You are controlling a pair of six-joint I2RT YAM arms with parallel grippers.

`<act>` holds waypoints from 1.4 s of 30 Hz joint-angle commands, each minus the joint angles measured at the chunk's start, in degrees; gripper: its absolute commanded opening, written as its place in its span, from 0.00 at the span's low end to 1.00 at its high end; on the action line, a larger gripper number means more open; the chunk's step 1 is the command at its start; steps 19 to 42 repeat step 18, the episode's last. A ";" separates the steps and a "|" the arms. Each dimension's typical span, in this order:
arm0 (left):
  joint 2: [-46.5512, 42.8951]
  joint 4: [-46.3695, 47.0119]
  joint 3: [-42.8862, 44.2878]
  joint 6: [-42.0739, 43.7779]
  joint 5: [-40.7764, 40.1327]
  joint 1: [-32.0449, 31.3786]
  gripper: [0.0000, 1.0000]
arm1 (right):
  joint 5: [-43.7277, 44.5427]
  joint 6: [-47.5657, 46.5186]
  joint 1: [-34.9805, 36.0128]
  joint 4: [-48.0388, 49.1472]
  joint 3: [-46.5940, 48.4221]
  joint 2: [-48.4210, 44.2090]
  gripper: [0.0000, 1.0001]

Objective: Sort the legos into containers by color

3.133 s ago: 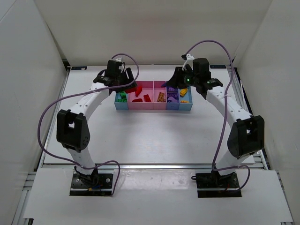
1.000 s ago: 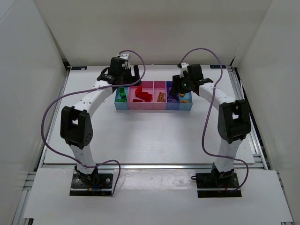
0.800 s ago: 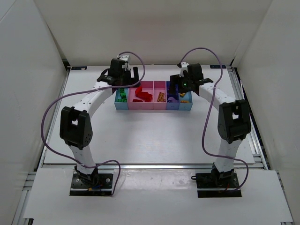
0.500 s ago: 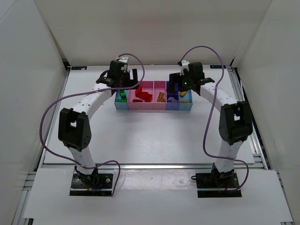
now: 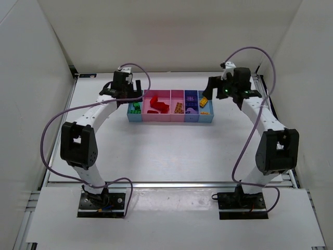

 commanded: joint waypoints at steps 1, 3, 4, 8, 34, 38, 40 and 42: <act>-5.27 -0.41 -1.70 0.96 -1.64 2.63 0.99 | -1.24 -4.23 -5.00 0.53 -4.07 -3.41 0.99; -5.89 -0.32 -3.28 3.43 -4.09 2.63 1.00 | -3.70 -6.69 -8.51 0.70 -6.89 -5.00 0.99; -6.76 -0.32 -4.07 3.95 -5.15 2.72 0.99 | -4.41 -7.31 -9.57 0.79 -8.03 -5.70 0.99; -9.40 0.73 -10.04 5.98 -9.46 3.77 0.99 | -7.84 -10.39 -15.72 0.44 -12.16 -8.16 0.99; -13.36 0.21 -14.98 5.54 -9.65 9.66 0.99 | -11.27 -13.20 -19.60 -0.88 -17.88 -12.38 0.99; -13.36 0.21 -14.98 5.54 -9.65 9.66 0.99 | -11.27 -13.20 -19.60 -0.88 -17.88 -12.38 0.99; -13.36 0.21 -14.98 5.54 -9.65 9.66 0.99 | -11.27 -13.20 -19.60 -0.88 -17.88 -12.38 0.99; -13.36 0.21 -14.98 5.54 -9.65 9.66 0.99 | -11.27 -13.20 -19.60 -0.88 -17.88 -12.38 0.99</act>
